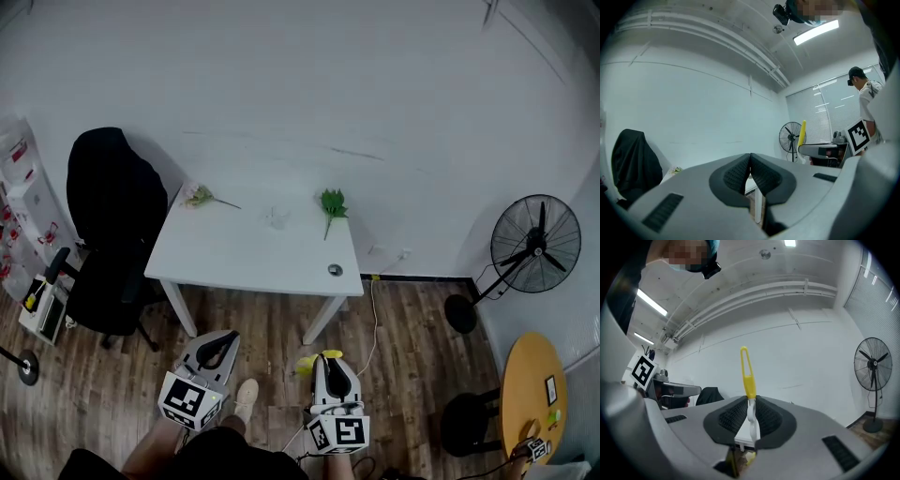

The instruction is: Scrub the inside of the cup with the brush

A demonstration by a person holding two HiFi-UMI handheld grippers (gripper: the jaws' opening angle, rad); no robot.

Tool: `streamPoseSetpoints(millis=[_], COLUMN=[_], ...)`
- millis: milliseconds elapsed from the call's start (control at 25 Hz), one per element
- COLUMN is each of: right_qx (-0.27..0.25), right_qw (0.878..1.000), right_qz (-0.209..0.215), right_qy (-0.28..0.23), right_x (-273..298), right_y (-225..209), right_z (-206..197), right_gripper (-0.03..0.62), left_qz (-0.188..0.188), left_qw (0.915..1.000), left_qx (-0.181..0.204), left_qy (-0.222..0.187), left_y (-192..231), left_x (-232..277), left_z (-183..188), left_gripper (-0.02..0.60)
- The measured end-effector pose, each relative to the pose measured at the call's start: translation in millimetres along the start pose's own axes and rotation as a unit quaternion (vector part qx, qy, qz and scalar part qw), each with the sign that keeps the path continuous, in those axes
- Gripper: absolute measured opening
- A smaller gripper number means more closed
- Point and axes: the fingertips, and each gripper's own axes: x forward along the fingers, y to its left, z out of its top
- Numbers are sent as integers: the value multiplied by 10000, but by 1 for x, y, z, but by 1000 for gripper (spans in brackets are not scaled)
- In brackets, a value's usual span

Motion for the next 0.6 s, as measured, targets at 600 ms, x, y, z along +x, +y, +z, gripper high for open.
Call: streamPoseSetpoints(millis=[600], right_qx=[73], right_qw=[9993], right_qz=[-202], right_qy=[314], right_x=[205], right_y=[-75], right_z=[-11], right_gripper=[68], left_qz=[-252], left_qw=[9989], left_qx=[-266], left_qy=[305], left_y=[122], left_x=[192], left_z=[-14], left_gripper=[23])
